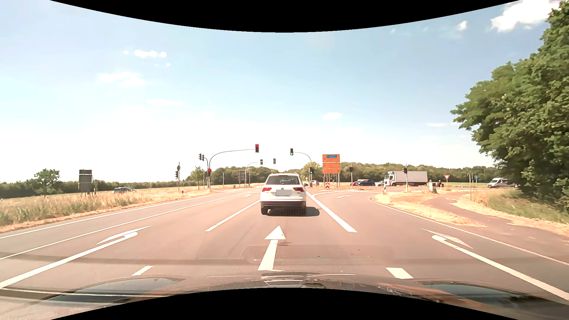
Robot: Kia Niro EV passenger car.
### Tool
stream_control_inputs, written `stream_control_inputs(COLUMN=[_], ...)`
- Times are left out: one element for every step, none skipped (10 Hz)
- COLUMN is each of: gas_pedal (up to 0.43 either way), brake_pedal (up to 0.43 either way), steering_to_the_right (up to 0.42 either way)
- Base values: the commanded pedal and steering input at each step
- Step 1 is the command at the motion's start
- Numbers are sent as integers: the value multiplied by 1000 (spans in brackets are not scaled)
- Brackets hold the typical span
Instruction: Follow the waypoints while adhering to traffic rules and regulations
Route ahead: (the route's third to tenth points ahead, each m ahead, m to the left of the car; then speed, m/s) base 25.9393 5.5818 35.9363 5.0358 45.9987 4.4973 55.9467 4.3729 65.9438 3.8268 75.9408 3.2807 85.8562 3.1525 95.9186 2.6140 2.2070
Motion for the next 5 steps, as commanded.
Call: stream_control_inputs(gas_pedal=[209, 209, 228, 240, 240], brake_pedal=[0, 0, 0, 0, 0], steering_to_the_right=[-5, -5, -5, -6, -6])
